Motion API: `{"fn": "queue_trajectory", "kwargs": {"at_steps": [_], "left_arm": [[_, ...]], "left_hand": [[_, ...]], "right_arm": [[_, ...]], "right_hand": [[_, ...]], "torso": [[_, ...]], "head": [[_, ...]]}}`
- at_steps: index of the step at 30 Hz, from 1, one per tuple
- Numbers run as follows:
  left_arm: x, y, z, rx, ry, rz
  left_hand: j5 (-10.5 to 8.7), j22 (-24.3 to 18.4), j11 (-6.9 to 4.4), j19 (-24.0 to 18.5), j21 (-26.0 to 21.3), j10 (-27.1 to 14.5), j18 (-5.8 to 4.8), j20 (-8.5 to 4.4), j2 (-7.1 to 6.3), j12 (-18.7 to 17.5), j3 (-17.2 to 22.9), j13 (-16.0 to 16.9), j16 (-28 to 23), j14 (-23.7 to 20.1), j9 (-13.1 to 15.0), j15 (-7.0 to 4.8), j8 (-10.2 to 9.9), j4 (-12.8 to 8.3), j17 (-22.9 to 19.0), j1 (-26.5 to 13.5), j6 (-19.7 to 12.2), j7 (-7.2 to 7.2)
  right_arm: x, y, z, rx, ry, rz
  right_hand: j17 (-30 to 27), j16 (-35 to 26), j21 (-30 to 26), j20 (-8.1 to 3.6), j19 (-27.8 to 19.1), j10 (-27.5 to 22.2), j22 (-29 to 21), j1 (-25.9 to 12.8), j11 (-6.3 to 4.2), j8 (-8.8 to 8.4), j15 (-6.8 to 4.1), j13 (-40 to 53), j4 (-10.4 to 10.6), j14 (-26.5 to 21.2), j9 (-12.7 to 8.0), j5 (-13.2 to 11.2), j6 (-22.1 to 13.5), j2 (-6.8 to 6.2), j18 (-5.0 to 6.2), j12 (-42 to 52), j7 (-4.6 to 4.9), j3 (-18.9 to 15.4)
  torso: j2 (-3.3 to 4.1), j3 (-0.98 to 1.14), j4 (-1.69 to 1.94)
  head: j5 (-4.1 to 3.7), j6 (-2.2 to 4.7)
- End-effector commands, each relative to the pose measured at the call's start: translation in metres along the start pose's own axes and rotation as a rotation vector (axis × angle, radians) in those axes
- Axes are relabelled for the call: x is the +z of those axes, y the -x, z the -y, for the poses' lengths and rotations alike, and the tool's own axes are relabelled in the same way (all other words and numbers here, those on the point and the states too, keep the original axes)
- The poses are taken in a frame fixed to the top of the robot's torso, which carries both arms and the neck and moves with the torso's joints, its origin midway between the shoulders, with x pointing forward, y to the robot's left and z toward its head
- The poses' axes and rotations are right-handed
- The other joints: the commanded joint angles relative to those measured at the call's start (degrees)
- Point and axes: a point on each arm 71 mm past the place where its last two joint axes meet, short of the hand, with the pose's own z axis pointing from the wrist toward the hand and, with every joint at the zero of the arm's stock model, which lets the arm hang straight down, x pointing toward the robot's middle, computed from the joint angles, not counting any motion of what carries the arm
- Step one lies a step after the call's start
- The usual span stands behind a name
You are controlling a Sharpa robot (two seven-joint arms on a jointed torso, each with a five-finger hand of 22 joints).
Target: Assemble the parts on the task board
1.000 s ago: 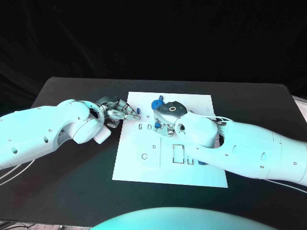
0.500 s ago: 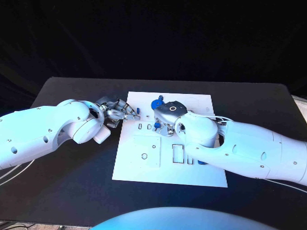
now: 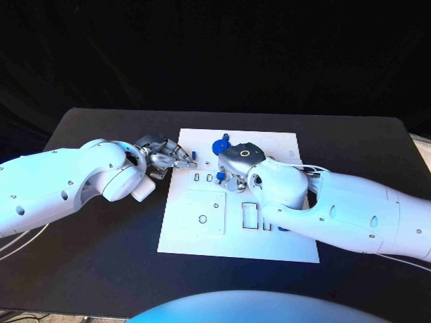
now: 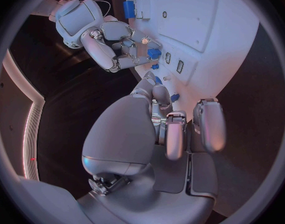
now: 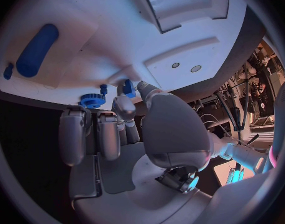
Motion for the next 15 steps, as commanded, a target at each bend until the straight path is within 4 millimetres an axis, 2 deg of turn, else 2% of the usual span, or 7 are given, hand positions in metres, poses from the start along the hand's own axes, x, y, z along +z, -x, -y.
{"fn": "queue_trajectory", "kwargs": {"at_steps": [1,9,15], "left_arm": [[0.0001,-0.001,0.0011,0.001,-0.004,-0.007],[0.0004,-0.0004,0.0006,0.0,-0.001,-0.005],[0.0005,-0.0005,0.0005,0.001,0.0,-0.006]], "left_hand": [[0.09,1.12,-0.15,0.59,-0.18,-0.26,-0.39,-0.36,0.07,-0.06,0.08,0.05,0.18,6.02,-0.07,-0.34,-0.07,-0.19,15.09,0.4,0.38,0.17],[0.1,1.13,-0.15,0.6,-0.17,-0.26,-0.39,-0.36,0.11,-0.07,0.12,0.05,0.18,6.02,-0.09,-0.34,-0.08,-0.21,15.09,0.44,0.39,0.16],[0.11,1.09,-0.15,0.58,-0.22,-0.27,-0.38,-0.36,0.13,-0.08,0.14,0.04,0.18,6.02,-0.11,-0.34,-0.08,-0.23,15.09,0.48,0.39,0.16]], "right_arm": [[-0.002,0.0004,0.0002,-0.002,-0.008,0.01],[-0.0052,0.0002,0.0,0.008,-0.003,0.012],[-0.0064,-0.0009,0.0021,0.006,-0.009,0.006]], "right_hand": [[11.43,-0.29,-0.24,0.26,0.16,0.52,0.02,-0.38,-0.05,0.03,0.01,0.07,0.51,5.1,0.1,0.08,0.34,-0.31,-0.17,0.2,-0.14,-0.09],[11.37,-0.36,-0.28,0.19,0.15,0.55,-0.02,-0.54,-0.1,0.07,-0.05,0.11,1.13,5.09,0.12,-0.95,0.37,-1.34,-0.16,0.18,-0.21,-0.41],[11.36,-0.38,-0.29,0.18,0.14,0.55,-0.04,-0.51,-0.1,0.07,-0.05,0.11,1.19,5.09,0.12,-1.11,0.37,-1.46,-0.16,0.17,-0.21,-0.44]], "torso": [[0.01,0.02,-0.04],[-0.01,0.01,-0.01],[0.01,0.03,0.02]], "head": [[0.01,-0.05],[-0.05,-0.11],[-0.05,-0.1]]}}
